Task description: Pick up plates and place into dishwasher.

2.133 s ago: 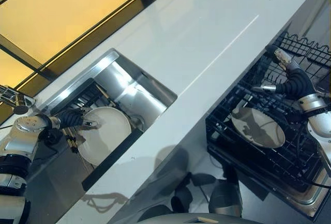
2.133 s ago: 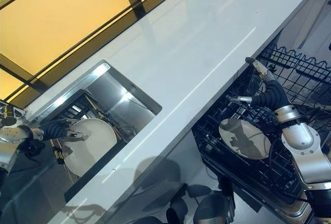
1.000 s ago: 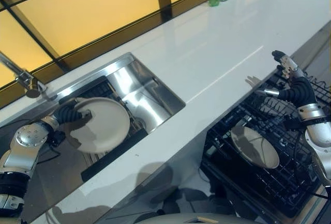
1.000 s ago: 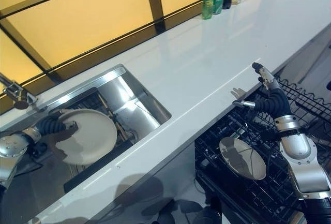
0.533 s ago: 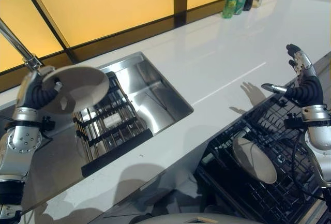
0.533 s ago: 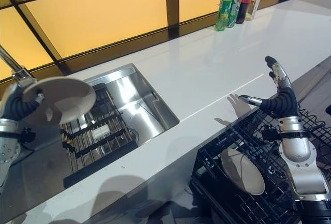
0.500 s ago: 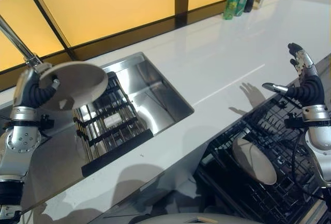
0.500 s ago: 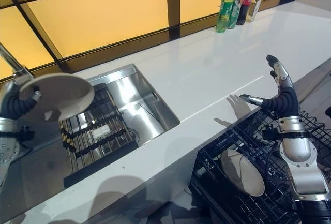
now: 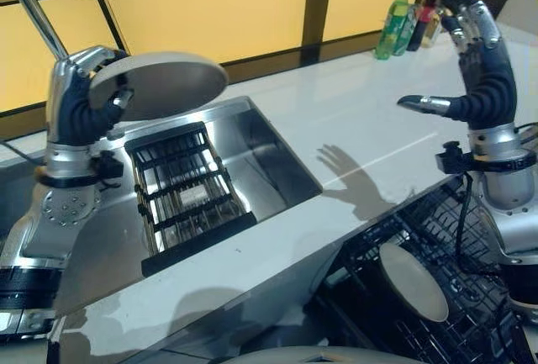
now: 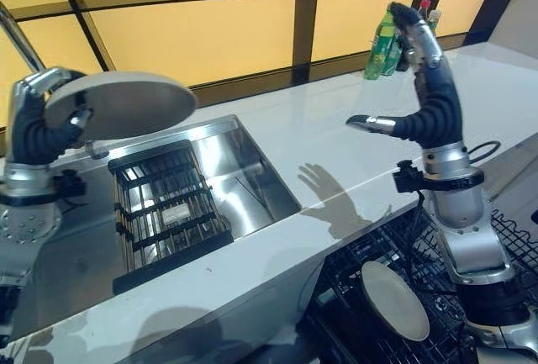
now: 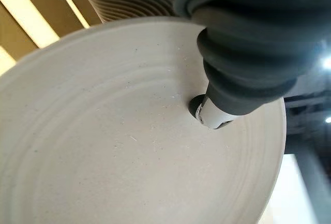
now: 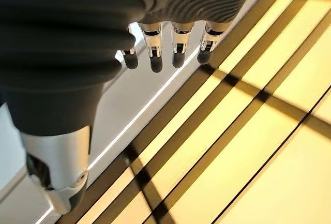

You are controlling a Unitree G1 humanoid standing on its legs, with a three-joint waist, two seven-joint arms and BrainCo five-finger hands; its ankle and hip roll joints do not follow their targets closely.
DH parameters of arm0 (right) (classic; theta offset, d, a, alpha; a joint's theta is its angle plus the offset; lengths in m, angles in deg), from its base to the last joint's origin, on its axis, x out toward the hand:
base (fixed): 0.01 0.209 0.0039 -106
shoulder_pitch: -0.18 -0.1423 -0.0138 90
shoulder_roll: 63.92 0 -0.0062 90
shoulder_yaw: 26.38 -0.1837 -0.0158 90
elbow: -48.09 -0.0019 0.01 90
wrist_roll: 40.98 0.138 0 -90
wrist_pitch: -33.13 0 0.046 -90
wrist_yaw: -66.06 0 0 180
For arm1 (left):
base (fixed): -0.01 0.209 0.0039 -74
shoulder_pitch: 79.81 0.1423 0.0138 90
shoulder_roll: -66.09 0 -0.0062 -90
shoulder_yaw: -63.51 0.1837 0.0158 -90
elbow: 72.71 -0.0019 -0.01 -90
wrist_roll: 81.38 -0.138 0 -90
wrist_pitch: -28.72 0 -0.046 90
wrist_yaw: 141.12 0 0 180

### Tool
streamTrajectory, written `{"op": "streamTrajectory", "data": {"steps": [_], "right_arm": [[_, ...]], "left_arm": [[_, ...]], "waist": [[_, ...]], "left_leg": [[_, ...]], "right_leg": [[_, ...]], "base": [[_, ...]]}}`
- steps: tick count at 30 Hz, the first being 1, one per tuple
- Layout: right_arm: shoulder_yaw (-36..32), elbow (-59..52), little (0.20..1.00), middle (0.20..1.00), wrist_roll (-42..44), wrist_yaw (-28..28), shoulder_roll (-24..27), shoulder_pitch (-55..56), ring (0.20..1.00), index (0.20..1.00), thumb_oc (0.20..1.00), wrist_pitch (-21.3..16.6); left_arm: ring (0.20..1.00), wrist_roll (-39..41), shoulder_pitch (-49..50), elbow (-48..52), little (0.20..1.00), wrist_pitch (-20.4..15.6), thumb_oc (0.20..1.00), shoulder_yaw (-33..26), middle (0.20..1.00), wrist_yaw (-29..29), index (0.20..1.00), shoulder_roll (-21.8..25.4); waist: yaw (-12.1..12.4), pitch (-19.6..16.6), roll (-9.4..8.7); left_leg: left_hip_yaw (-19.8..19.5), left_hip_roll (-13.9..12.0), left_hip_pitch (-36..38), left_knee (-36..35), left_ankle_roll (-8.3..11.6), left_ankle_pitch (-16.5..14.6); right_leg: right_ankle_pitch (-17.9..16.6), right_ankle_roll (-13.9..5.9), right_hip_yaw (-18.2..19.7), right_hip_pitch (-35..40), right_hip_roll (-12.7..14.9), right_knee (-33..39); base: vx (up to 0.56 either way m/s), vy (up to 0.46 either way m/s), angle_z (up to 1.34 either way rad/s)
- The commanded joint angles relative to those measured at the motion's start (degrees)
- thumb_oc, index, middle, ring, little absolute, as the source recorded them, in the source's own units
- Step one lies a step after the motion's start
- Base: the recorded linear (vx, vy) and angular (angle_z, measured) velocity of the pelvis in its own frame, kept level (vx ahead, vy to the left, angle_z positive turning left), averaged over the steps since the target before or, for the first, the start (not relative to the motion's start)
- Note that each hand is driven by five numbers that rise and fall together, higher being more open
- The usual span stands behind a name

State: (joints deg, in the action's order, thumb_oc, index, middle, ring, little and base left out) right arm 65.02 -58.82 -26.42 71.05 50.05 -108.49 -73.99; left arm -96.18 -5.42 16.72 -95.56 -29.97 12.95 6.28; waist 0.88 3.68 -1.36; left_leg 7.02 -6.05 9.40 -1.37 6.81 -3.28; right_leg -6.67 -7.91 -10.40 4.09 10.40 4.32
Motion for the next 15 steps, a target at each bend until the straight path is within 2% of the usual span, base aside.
{"op": "streamTrajectory", "data": {"steps": [1,7,15], "right_arm": [[4.1,-3.1,1.0,1.0,3.1,-3.2,-1.7,-6.3,1.0,1.0,1.0,1.1],[11.1,-2.7,1.0,1.0,1.7,-4.8,-5.4,-9.5,1.0,1.0,1.0,3.2],[16.1,-2.6,1.0,1.0,0.9,-5.5,-8.9,-12.0,1.0,1.0,1.0,4.8]], "left_arm": [[0.2,2.3,-7.8,4.3,0.2,-4.1,0.2,5.9,0.2,0.6,0.2,-1.0],[0.2,3.4,-12.1,7.8,0.2,-5.5,0.2,13.4,0.2,2.5,0.2,-7.2],[0.2,8.6,-14.1,10.8,0.2,-4.1,0.2,18.7,0.2,4.9,0.2,-14.1]], "waist": [[0.5,-3.1,0.35],[0.8,-3.6,0.28],[0.8,-3.5,0.13]], "left_leg": [[-0.9,1.5,-5.8,1.5,-2.88,0.4],[-1.6,1.4,-5.5,0.2,-2.77,0.9],[-2.0,1.5,-5.2,-0.4,-2.99,1.0]], "right_leg": [[11.6,-0.34,-2.4,0.8,1.3,-10.3],[11.8,-0.38,-2.9,1.3,1.1,-10.1],[12.3,-0.45,-3.1,1.3,1.0,-10.8]], "base": [[-0.03,-0.016,0.06],[-0.02,-0.012,0.05],[0.0,-0.002,0.0]]}}
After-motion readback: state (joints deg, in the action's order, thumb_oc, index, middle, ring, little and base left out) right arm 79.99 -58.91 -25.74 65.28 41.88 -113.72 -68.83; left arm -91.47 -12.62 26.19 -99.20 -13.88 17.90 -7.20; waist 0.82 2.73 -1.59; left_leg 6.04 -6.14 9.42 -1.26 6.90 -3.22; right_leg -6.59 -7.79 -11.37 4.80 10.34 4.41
